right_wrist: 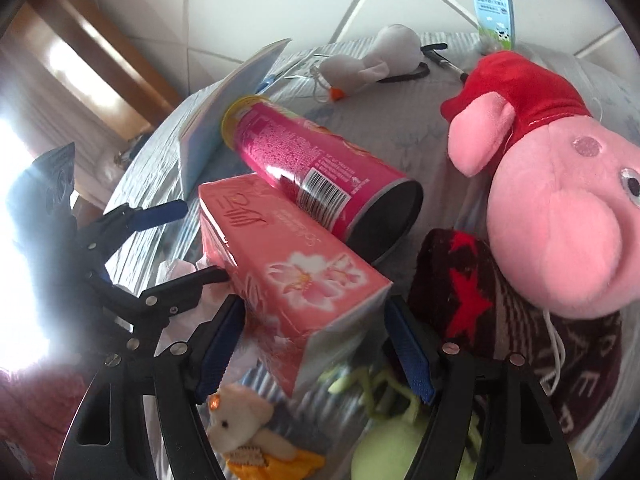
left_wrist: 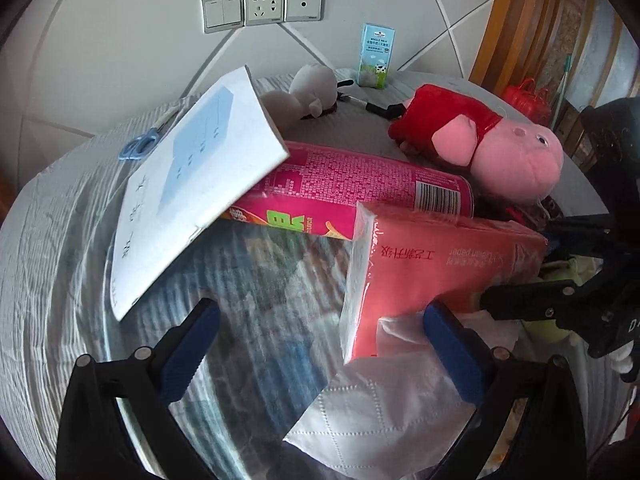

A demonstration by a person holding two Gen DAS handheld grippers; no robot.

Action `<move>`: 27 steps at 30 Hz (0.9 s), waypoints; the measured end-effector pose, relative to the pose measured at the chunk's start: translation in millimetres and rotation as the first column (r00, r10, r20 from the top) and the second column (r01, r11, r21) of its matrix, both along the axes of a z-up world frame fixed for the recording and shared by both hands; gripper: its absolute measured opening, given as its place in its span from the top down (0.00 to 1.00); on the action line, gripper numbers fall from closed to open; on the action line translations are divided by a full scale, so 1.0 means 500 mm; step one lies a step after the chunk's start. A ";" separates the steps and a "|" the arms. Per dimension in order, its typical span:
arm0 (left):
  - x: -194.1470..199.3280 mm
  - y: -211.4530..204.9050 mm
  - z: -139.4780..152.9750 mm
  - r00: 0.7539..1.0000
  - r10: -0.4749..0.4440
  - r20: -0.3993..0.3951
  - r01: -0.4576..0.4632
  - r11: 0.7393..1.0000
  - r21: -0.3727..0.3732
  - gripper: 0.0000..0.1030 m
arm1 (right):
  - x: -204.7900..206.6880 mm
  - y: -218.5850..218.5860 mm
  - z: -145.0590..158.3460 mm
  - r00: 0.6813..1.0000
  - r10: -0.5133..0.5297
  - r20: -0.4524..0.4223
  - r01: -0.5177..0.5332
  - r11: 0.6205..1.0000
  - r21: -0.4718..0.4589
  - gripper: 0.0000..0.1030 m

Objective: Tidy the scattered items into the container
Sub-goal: 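Move the right tool to the pink tissue pack and close on it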

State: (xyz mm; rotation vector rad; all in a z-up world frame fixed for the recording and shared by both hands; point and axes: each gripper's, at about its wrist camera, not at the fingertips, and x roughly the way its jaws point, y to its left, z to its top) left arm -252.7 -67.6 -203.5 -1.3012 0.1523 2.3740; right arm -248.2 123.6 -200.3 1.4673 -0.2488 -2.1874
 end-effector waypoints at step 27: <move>0.050 0.006 0.027 0.995 -0.016 0.101 -0.010 0.968 0.252 0.44 | 0.017 0.025 0.025 1.000 0.000 0.002 0.000 0.997 -0.075 0.38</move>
